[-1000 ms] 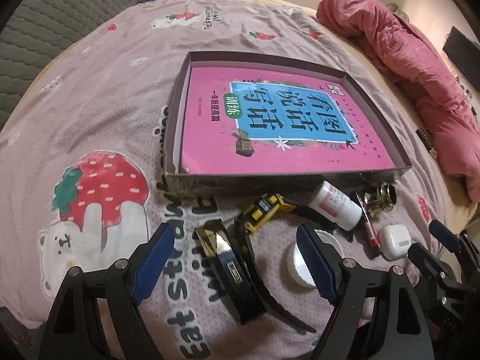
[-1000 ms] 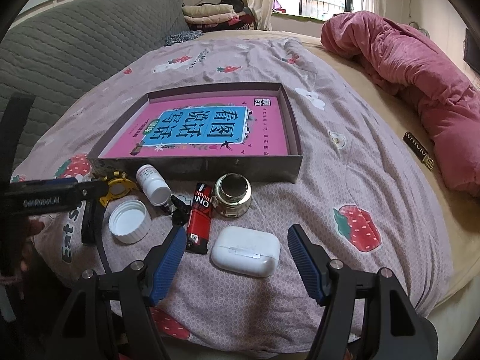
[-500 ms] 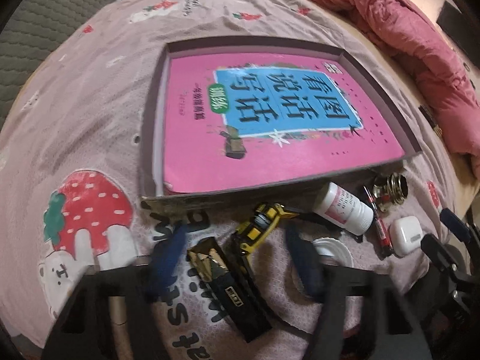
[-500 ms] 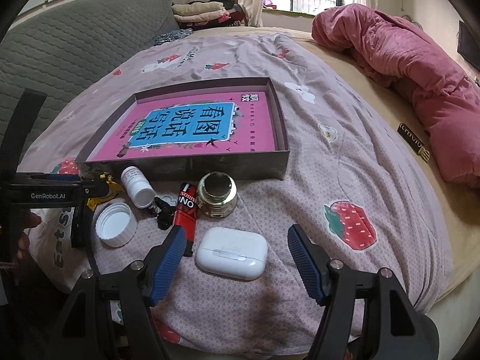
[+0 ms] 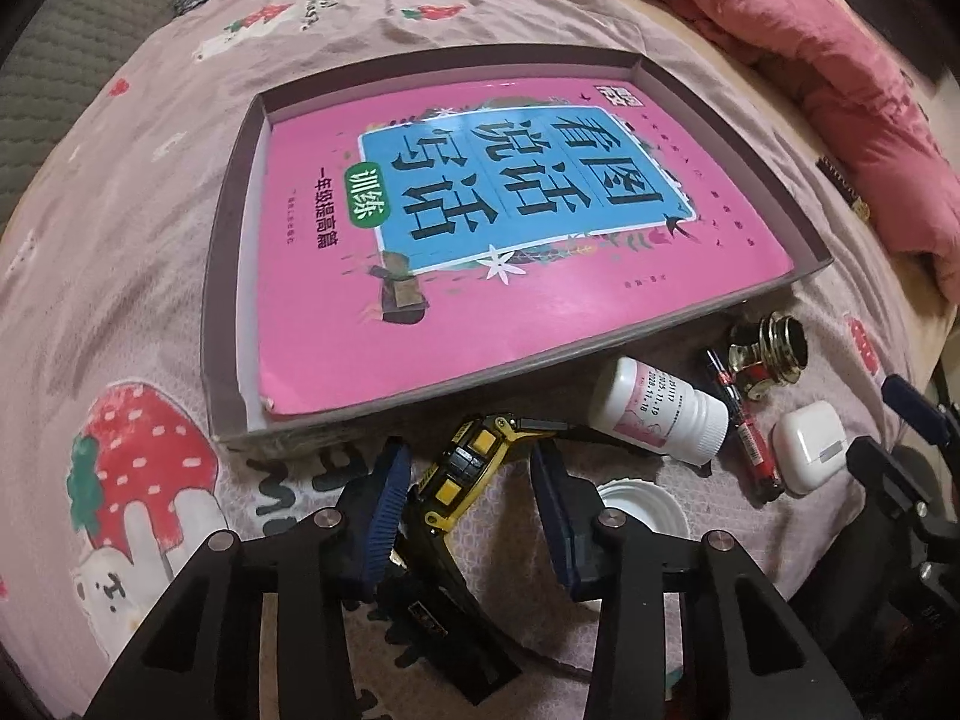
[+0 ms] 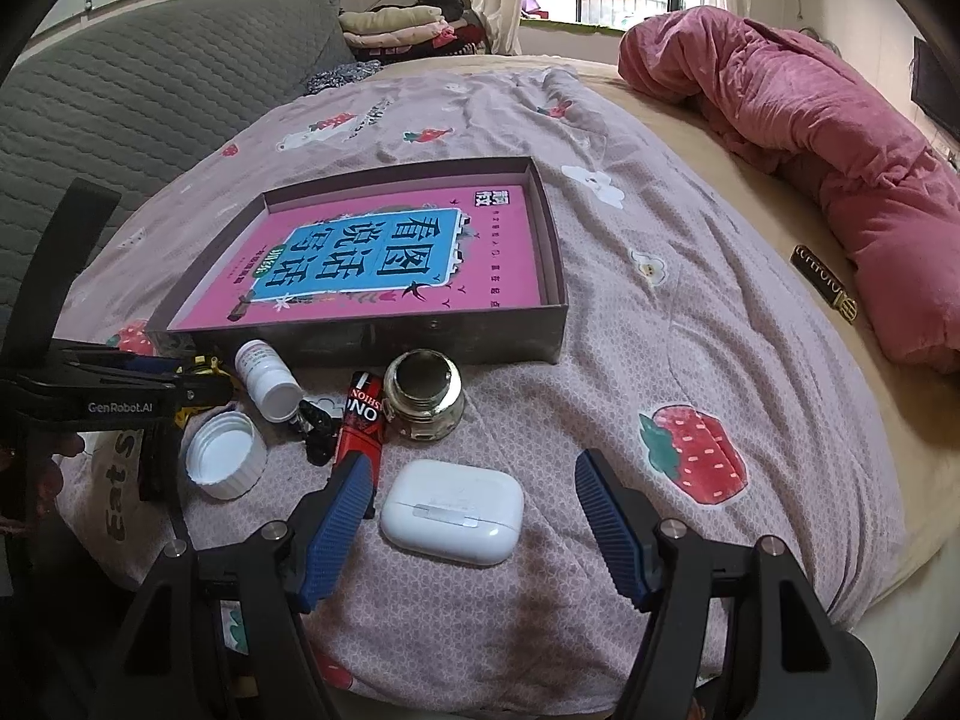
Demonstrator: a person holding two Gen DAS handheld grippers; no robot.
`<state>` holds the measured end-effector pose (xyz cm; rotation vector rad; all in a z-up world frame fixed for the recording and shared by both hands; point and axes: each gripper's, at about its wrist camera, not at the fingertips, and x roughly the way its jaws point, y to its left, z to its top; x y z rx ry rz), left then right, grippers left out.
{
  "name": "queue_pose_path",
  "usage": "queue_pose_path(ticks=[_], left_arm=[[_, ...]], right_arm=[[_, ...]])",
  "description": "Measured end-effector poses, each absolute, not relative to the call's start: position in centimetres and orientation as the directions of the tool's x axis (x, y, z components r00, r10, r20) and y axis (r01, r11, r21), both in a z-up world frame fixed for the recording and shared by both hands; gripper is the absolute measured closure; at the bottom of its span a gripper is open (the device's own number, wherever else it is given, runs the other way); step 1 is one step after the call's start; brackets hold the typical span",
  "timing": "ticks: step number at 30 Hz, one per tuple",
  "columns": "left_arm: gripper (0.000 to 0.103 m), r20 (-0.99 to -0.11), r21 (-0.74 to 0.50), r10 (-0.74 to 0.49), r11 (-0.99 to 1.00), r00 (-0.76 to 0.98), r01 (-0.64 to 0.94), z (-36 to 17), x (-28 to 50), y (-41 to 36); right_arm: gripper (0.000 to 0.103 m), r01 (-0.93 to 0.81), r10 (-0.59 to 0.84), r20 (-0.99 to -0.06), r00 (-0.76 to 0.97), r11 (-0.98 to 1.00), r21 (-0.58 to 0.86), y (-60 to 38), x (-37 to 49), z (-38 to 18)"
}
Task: Organize rigid objects
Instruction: 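Move the left tool to the yellow watch while the right tool approaches the white earbud case, then close the left gripper on the yellow watch while the right gripper closes on the earbud case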
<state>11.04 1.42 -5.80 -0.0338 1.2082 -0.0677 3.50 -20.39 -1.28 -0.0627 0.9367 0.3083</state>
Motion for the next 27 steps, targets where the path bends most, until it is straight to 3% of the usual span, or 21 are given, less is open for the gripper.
queue_pose_path(ticks=[11, 21, 27], left_arm=[[0.066, -0.936, -0.032, -0.045, 0.999, 0.350, 0.043, -6.3, 11.6, 1.1], [0.071, -0.930, -0.007, -0.021, 0.999, 0.367, 0.042, -6.2, 11.3, 0.5], [0.073, -0.925, -0.099, -0.118, 0.993, 0.363, 0.069, -6.0, 11.3, 1.4]], right_arm=[[0.034, -0.275, 0.262, -0.857, 0.443, 0.950, 0.148, -20.4, 3.9, -3.6], [0.034, -0.293, 0.224, -0.875, 0.429, 0.951, 0.101, -18.9, 3.8, -5.1], [0.034, -0.289, 0.221, -0.872, 0.437, 0.953, 0.096, -18.8, 4.4, -5.5]])
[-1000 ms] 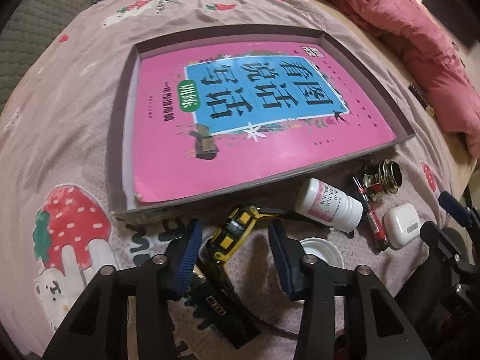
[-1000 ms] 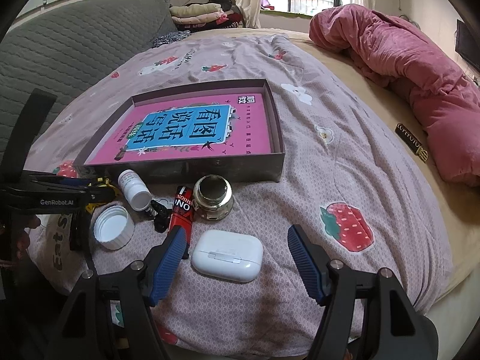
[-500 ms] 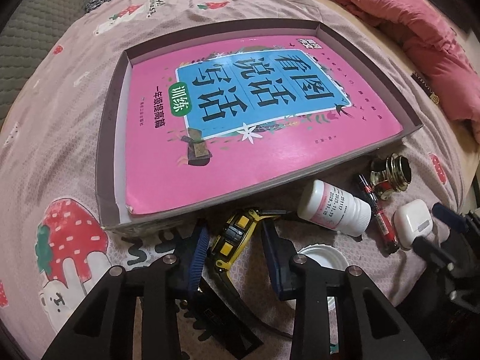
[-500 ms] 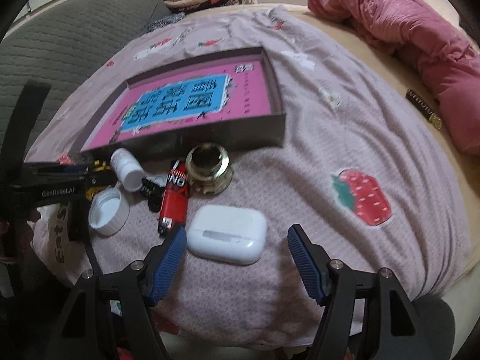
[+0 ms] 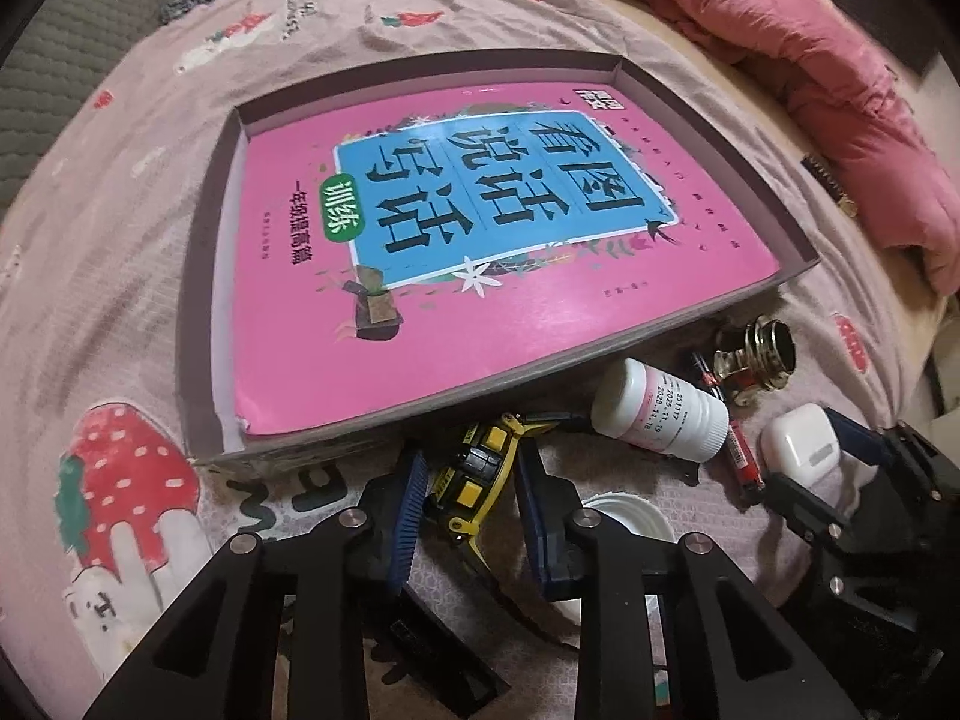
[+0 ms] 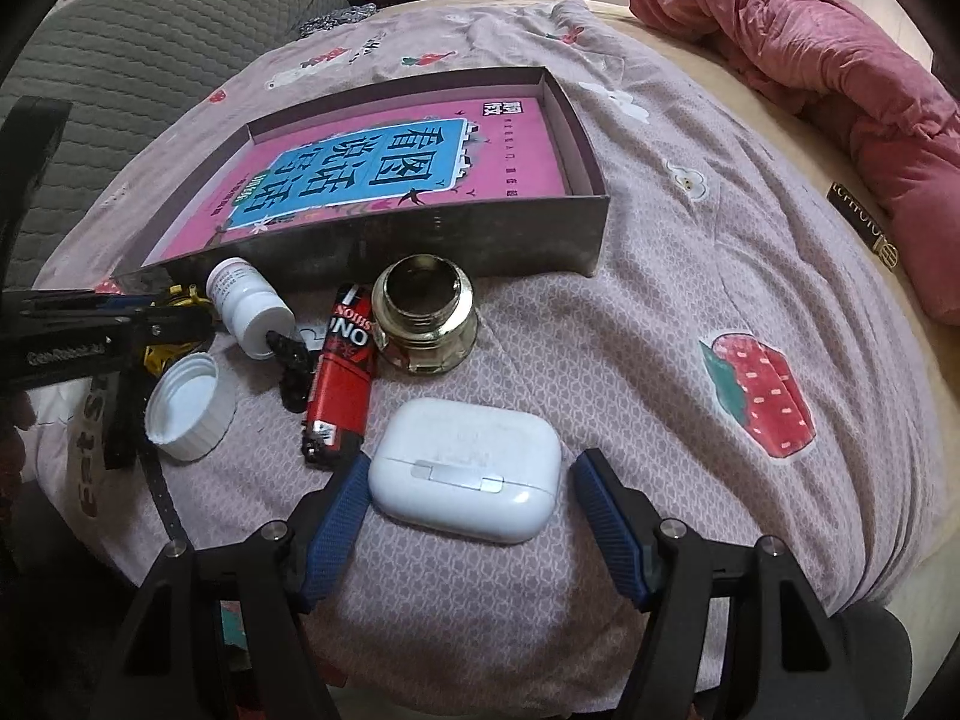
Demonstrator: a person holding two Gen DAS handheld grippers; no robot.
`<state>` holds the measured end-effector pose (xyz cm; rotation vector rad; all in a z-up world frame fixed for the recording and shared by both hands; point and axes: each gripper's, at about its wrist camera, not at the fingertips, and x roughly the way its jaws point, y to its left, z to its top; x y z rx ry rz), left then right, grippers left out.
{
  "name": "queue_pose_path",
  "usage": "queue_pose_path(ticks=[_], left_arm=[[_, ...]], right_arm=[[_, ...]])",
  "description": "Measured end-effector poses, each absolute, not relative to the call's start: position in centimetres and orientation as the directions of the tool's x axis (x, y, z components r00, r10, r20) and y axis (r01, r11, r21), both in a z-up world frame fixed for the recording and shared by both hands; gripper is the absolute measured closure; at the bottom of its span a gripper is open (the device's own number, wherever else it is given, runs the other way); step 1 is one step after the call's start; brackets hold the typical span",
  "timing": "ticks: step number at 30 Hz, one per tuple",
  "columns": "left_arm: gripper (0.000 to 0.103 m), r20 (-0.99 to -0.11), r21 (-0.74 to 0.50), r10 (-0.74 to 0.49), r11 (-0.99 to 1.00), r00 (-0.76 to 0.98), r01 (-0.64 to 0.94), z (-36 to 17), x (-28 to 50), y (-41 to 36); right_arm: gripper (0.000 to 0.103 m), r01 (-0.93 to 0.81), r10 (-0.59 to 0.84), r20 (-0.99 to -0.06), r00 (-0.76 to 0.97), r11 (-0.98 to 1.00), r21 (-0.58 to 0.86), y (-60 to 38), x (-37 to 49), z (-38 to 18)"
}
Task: Organize rigid objects
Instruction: 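Close the left gripper on the yellow watch while the right gripper closes on the earbud case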
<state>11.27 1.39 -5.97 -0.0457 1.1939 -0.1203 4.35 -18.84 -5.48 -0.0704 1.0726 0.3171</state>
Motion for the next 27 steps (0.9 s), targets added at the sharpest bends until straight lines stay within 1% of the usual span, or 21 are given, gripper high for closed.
queue_pose_path(ticks=[3, 9, 14, 19, 22, 27], left_arm=[[0.074, -0.927, -0.090, -0.120, 0.991, 0.356, 0.101, -6.0, 11.3, 1.1], [0.074, -0.940, -0.062, -0.103, 0.989, 0.325, 0.135, -6.5, 12.0, 0.0], [0.074, -0.944, -0.062, -0.096, 0.991, 0.317, 0.115, -7.5, 12.5, -0.2], [0.074, -0.939, -0.103, -0.121, 0.992, 0.321, 0.074, -8.0, 12.5, 0.4], [0.074, -0.932, -0.127, -0.135, 0.991, 0.336, 0.045, -8.0, 12.3, 0.8], [0.080, -0.920, -0.156, -0.159, 0.987, 0.360, 0.037, -7.4, 11.2, 1.6]], right_arm=[[0.040, -0.290, 0.221, -0.867, 0.447, 0.953, 0.093, -18.9, 4.5, -5.5], [0.040, -0.298, 0.241, -0.855, 0.460, 0.949, 0.107, -19.2, 4.8, -5.5], [0.040, -0.326, 0.248, -0.842, 0.480, 0.941, 0.092, -19.2, 5.2, -5.6], [0.040, -0.344, 0.255, -0.832, 0.493, 0.935, 0.083, -18.9, 5.5, -5.8], [0.040, -0.347, 0.283, -0.820, 0.498, 0.931, 0.110, -19.3, 5.5, -5.4], [0.040, -0.335, 0.290, -0.806, 0.515, 0.934, 0.122, -20.1, 5.5, -4.7]])
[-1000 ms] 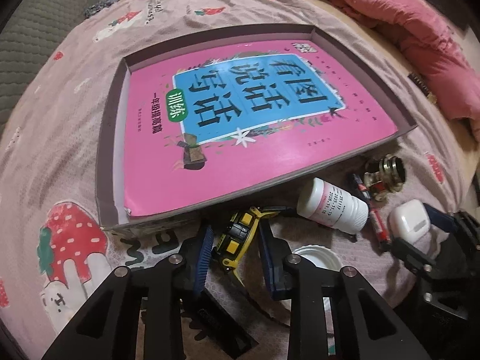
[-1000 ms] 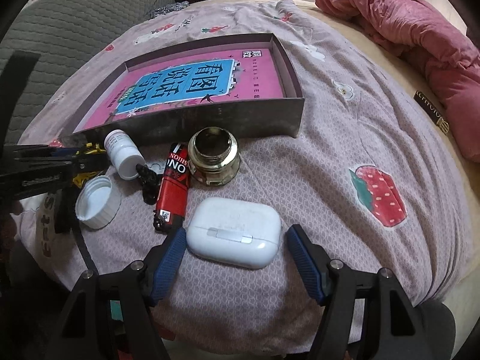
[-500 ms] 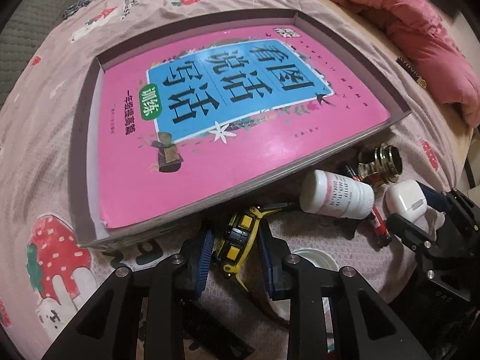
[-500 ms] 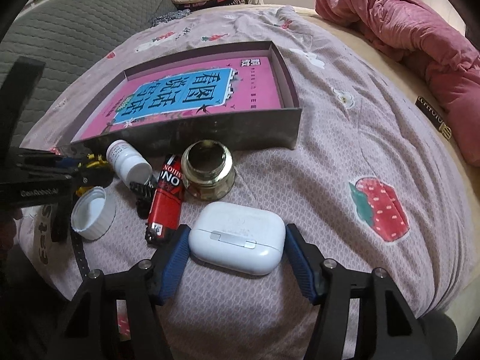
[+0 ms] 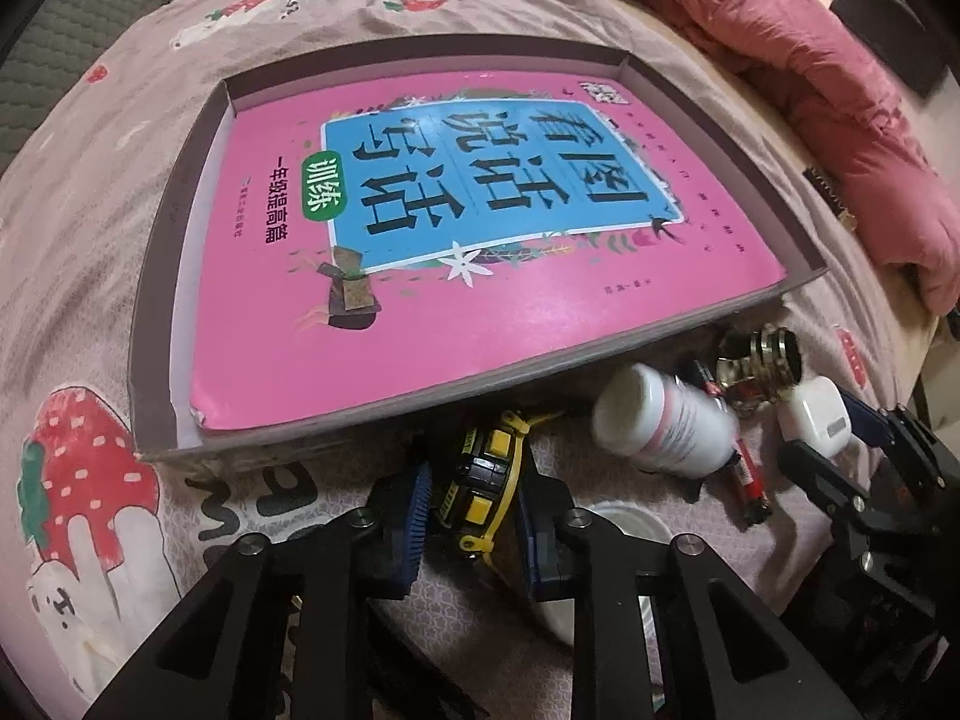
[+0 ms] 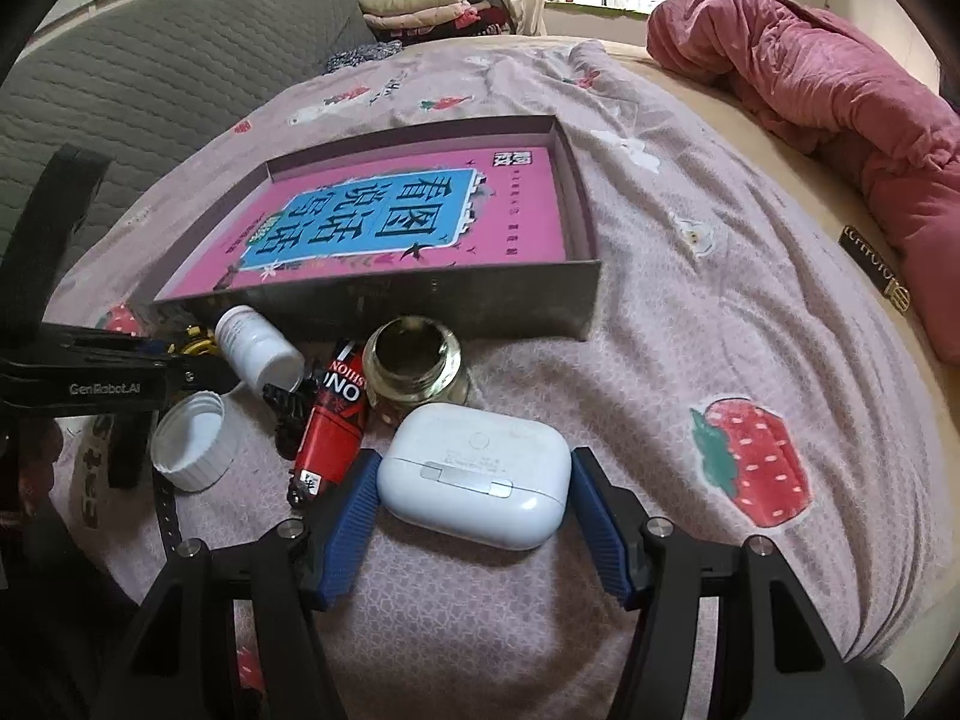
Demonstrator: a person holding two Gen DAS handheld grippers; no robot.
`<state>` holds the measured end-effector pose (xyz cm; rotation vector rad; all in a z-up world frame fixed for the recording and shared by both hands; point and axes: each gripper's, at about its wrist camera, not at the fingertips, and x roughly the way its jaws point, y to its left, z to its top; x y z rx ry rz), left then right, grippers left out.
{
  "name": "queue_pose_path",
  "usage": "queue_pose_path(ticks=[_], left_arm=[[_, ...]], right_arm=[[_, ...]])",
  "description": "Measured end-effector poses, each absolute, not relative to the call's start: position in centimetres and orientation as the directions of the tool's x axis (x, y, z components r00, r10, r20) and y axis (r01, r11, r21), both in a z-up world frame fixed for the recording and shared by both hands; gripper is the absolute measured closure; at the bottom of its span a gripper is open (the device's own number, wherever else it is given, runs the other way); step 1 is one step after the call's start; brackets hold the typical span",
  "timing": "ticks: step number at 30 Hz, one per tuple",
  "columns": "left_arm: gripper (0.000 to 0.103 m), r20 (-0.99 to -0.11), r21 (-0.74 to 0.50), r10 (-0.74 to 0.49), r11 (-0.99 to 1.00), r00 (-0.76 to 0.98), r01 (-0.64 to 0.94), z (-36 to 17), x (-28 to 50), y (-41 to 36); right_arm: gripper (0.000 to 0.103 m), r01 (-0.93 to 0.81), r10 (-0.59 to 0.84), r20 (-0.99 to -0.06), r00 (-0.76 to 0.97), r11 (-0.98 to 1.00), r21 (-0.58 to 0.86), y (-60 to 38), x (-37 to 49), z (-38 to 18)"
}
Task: Organize rigid objects
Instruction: 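Close the left gripper on the yellow watch while the right gripper closes on the earbud case, then lift the watch with the left gripper while the right gripper lifts the earbud case over the tray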
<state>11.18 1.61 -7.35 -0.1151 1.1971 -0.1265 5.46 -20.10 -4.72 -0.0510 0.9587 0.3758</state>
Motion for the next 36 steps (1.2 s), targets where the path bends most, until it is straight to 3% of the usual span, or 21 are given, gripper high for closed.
queue_pose_path(ticks=[6, 24, 36], left_arm=[[0.084, -0.912, -0.184, -0.182, 0.982, 0.368, 0.028, -6.7, 9.7, 2.3], [0.084, -0.854, -0.289, -0.238, 0.957, 0.462, -0.040, -2.7, 7.1, 4.1], [0.084, -0.833, -0.270, -0.204, 0.961, 0.514, -0.055, -1.6, 6.7, 4.0]], right_arm=[[0.040, -0.318, 0.303, -0.789, 0.534, 0.937, 0.145, -20.9, 5.5, -4.1], [0.040, -0.363, 0.329, -0.738, 0.589, 0.924, 0.123, -20.3, 4.6, -2.2], [0.040, -0.374, 0.336, -0.718, 0.609, 0.920, 0.113, -20.2, 4.3, -1.7]])
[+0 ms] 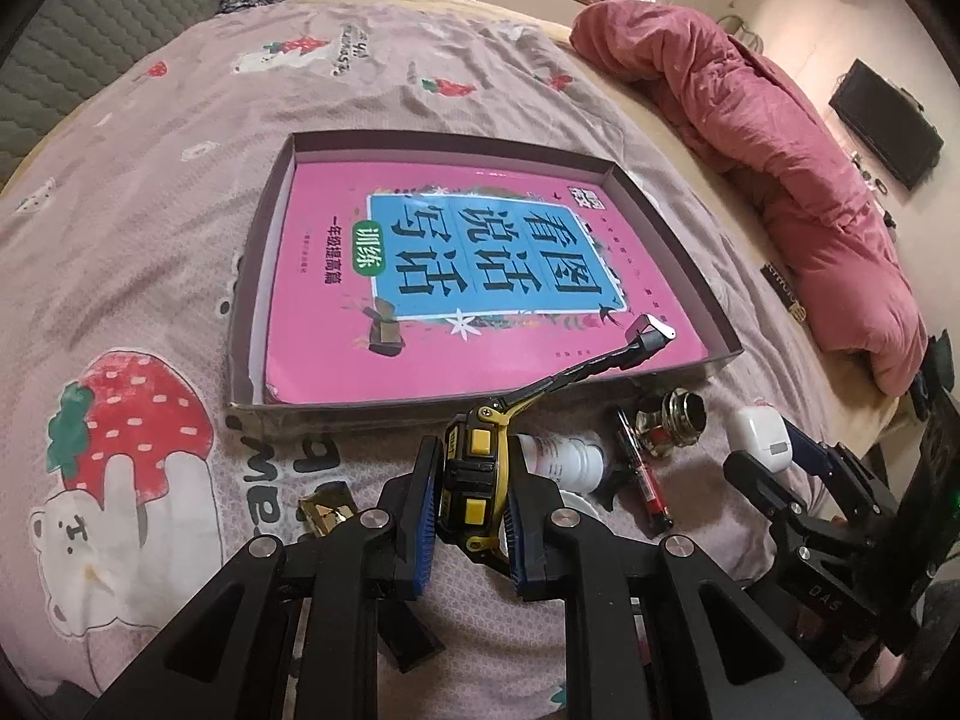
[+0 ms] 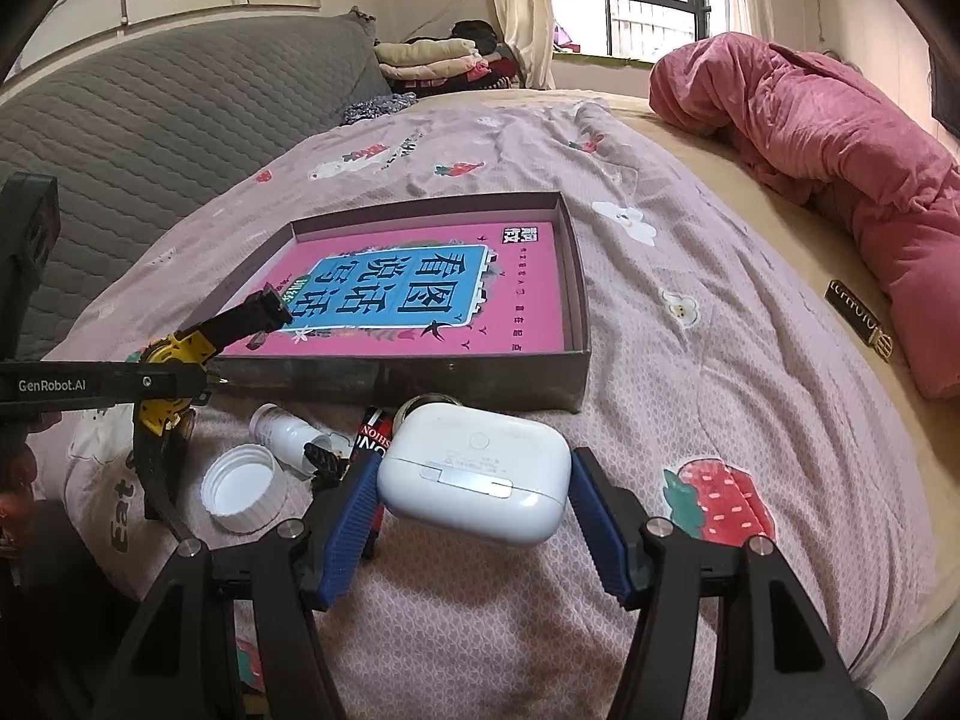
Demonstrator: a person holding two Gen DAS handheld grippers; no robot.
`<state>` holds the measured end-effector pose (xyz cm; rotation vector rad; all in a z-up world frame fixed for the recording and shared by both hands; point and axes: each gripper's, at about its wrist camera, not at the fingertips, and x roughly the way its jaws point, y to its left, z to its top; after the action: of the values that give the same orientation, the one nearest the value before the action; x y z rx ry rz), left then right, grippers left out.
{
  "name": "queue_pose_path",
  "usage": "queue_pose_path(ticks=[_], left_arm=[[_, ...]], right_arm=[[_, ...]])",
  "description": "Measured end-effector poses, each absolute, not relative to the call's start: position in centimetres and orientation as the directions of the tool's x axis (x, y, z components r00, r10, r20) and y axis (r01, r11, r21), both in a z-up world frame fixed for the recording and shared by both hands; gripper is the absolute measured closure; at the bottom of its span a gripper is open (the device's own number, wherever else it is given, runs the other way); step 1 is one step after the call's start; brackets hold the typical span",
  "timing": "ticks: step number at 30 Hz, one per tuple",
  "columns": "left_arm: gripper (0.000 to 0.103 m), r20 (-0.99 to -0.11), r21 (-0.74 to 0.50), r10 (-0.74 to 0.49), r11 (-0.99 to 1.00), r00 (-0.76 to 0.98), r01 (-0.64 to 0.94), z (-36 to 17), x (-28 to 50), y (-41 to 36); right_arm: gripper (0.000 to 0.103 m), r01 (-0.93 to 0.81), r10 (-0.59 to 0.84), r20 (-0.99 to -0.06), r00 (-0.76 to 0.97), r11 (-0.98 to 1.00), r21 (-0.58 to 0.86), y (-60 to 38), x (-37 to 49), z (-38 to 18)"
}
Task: Organize rigid objects
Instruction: 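Lift the watch with the left gripper while the right gripper lifts the earbud case over the tray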
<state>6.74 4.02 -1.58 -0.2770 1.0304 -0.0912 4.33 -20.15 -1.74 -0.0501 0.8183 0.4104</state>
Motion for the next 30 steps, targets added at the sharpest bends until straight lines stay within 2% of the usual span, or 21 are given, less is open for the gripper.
queue_pose_path(ticks=[30], left_arm=[[0.084, -0.785, -0.265, -0.133, 0.955, 0.605, -0.134, -0.2, 6.8, 6.3]], right_arm=[[0.040, -0.414, 0.350, -0.665, 0.659, 0.908, 0.067, -18.7, 5.9, 0.5]])
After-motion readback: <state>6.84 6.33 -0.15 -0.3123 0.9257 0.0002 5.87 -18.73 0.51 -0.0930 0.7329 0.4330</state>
